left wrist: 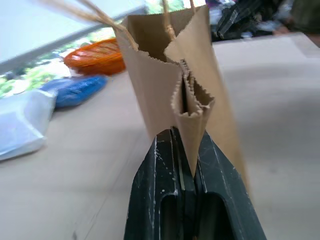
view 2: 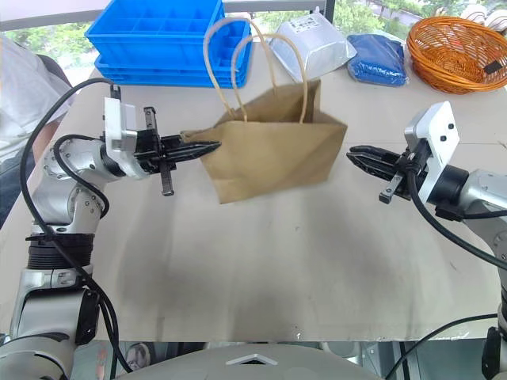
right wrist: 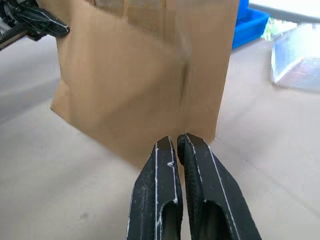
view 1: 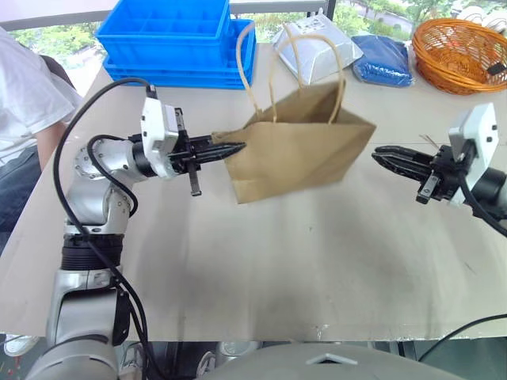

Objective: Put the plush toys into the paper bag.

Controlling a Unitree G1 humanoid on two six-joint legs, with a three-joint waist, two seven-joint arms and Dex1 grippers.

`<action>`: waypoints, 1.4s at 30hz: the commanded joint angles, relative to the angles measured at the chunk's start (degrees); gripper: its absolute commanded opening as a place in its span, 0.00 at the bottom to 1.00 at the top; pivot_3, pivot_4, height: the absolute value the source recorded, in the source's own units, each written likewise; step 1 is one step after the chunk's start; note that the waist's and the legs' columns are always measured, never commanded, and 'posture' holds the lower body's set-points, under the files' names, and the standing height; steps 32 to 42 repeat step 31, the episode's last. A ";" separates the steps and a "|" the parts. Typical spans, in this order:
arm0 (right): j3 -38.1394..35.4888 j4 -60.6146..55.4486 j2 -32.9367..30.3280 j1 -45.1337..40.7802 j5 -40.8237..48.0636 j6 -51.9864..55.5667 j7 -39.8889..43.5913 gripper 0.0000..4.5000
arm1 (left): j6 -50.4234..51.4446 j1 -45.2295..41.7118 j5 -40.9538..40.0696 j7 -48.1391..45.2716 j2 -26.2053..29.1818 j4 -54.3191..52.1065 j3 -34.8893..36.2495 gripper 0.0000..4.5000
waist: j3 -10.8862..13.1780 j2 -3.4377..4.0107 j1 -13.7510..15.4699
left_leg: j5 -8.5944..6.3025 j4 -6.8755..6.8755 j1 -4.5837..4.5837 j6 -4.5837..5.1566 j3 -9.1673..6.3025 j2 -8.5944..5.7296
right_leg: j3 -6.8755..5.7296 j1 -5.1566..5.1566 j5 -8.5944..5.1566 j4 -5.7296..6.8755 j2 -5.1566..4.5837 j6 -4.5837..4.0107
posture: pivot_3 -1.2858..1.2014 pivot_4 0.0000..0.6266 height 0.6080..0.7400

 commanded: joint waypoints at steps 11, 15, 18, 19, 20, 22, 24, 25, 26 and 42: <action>-4.23 -7.91 0.27 16.47 -2.54 -8.21 1.38 0.74 | -12.69 -4.04 4.56 -8.21 -2.74 12.12 -2.89 0.22 | -0.03 -0.05 0.43 | -0.04 0.15 0.01 0.06 -0.05 -0.01 | 0.00 0.08 0.00 0.03 0.04 0.01 | 0.52 0.24 1.00; -9.81 -9.64 -0.38 22.58 -2.22 -10.73 4.23 1.00 | -5.11 -2.22 1.52 -5.44 -0.49 8.70 0.60 0.62 | -0.03 -0.05 0.32 | -0.04 0.19 0.01 0.08 -0.08 0.01 | 0.01 0.11 0.00 0.06 0.07 0.01 | 0.52 0.24 1.00; -13.02 -9.96 -0.16 27.03 -4.53 -14.78 6.91 1.00 | 2.67 2.75 -1.03 -2.34 2.74 2.18 3.24 0.92 | -0.03 -0.05 -0.03 | -0.06 0.21 0.03 0.10 -0.08 0.12 | 0.03 0.11 -0.01 0.07 0.13 0.01 | 0.52 0.24 1.00; -14.24 -10.04 0.13 28.84 -4.95 -16.42 8.53 1.00 | 5.79 5.36 -1.95 -0.60 3.99 -0.70 4.47 0.99 | -0.03 -0.05 -0.12 | -0.06 0.21 0.04 0.10 -0.07 0.17 | 0.04 0.11 -0.01 0.07 0.16 0.01 | 0.52 0.24 1.00; -15.34 -9.99 0.68 30.32 -5.60 -18.42 9.77 1.00 | 8.81 8.13 -2.74 1.21 5.11 -3.56 5.67 0.99 | -0.03 -0.05 -0.17 | -0.06 0.21 0.06 0.10 -0.07 0.22 | 0.05 0.12 -0.01 0.08 0.18 0.01 | 0.52 0.24 1.00; -17.34 -9.33 1.77 32.65 -6.65 -22.60 12.40 1.00 | 13.37 14.10 -4.08 4.09 7.12 -8.95 8.24 0.99 | -0.03 -0.04 -0.40 | -0.07 0.21 0.10 0.10 -0.06 0.31 | 0.07 0.17 -0.01 0.06 0.23 0.01 | 0.52 0.24 1.00; -20.16 -8.13 2.81 35.18 -6.72 -25.28 14.71 1.00 | 18.01 19.91 -6.49 6.57 8.36 -13.81 11.41 0.99 | -0.02 -0.05 -0.41 | -0.08 0.21 0.18 0.10 -0.05 0.36 | 0.09 0.25 -0.02 0.04 0.26 0.01 | 0.52 0.24 1.00; -24.09 -6.72 3.63 38.45 -6.59 -26.70 17.49 1.00 | 22.40 25.08 -8.71 9.34 8.61 -17.55 15.23 0.99 | -0.02 -0.05 -0.40 | -0.08 0.21 0.17 0.09 -0.05 0.37 | 0.09 0.26 -0.02 0.04 0.26 0.01 | 0.52 0.24 1.00; -28.06 -5.01 4.62 41.72 -6.93 -28.19 19.98 1.00 | 26.71 30.23 -11.14 11.30 8.96 -20.85 19.11 0.99 | -0.03 -0.04 -0.41 | -0.08 0.21 0.16 0.09 -0.04 0.38 | 0.11 0.26 -0.02 -0.02 0.27 0.01 | 0.52 0.24 1.00; -36.41 0.78 6.28 50.78 -8.27 -34.27 28.25 1.00 | 31.44 44.68 -14.14 12.87 9.20 -27.90 29.33 0.99 | 0.00 0.03 0.49 | -0.15 -0.14 0.95 0.14 0.06 0.49 | 0.18 1.03 -0.17 -0.52 0.24 -0.19 | 0.52 0.24 1.00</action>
